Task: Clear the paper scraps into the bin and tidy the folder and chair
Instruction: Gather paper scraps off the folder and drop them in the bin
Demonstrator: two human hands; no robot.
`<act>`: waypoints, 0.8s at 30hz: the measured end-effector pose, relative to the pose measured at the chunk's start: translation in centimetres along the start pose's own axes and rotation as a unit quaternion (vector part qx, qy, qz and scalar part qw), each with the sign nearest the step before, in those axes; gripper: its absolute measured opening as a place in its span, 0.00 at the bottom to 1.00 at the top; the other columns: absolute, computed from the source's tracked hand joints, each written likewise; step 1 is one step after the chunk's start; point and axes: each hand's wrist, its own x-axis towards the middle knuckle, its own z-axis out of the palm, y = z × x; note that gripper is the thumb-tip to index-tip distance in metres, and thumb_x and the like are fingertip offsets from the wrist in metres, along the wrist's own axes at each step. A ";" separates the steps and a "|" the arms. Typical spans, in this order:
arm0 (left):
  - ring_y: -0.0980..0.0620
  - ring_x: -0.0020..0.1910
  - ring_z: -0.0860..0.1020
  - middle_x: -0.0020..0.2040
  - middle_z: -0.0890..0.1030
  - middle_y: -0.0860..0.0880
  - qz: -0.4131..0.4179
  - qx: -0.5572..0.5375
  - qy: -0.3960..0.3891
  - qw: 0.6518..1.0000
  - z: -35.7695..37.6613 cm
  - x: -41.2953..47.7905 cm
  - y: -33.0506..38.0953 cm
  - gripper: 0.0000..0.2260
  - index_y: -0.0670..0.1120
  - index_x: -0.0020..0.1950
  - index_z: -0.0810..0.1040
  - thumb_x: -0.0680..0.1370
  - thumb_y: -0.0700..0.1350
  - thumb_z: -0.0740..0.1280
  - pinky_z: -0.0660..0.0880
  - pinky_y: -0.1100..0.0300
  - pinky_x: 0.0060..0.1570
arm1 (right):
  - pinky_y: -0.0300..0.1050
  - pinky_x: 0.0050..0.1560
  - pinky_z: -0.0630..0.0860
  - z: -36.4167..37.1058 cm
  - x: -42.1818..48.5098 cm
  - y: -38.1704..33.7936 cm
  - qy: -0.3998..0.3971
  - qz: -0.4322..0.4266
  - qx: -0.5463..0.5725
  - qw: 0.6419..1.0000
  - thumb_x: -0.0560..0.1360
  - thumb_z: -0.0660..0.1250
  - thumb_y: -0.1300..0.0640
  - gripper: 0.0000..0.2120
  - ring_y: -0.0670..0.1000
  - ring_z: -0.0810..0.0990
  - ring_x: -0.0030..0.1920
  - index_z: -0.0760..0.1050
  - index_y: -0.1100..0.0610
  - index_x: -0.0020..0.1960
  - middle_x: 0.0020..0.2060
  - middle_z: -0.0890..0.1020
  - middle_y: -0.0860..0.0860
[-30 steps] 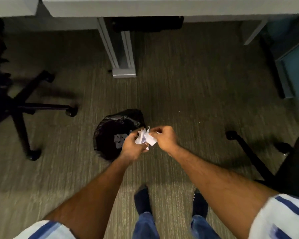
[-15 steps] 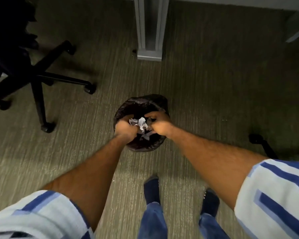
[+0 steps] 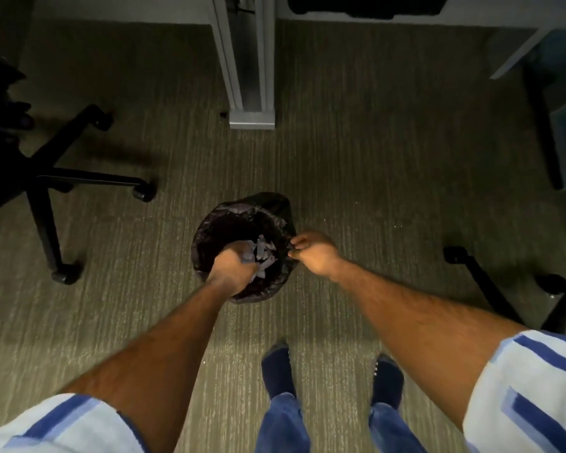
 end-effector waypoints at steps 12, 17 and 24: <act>0.47 0.63 0.77 0.65 0.77 0.45 0.117 0.110 -0.115 0.980 8.6 -1.9 9.4 0.26 0.46 0.72 0.70 0.75 0.46 0.72 0.74 0.58 0.60 | 0.36 0.42 0.72 -11.1 -5.8 8.0 0.106 0.016 0.099 0.989 0.71 0.74 0.58 0.11 0.43 0.77 0.39 0.80 0.58 0.53 0.38 0.79 0.45; 0.47 0.60 0.77 0.65 0.77 0.45 0.176 0.188 -0.139 0.956 12.3 -4.5 13.7 0.26 0.45 0.73 0.69 0.75 0.47 0.71 0.74 0.59 0.56 | 0.23 0.32 0.67 -16.3 -9.6 12.8 0.148 0.035 0.108 0.982 0.73 0.72 0.64 0.11 0.39 0.72 0.34 0.79 0.65 0.54 0.34 0.75 0.44; 0.49 0.65 0.74 0.68 0.74 0.46 0.254 0.247 -0.183 0.917 17.1 -7.8 20.8 0.27 0.46 0.74 0.66 0.77 0.46 0.70 0.72 0.56 0.65 | 0.38 0.39 0.70 -23.3 -13.9 18.2 0.228 0.056 0.132 0.963 0.71 0.74 0.54 0.05 0.43 0.76 0.35 0.80 0.50 0.44 0.31 0.77 0.43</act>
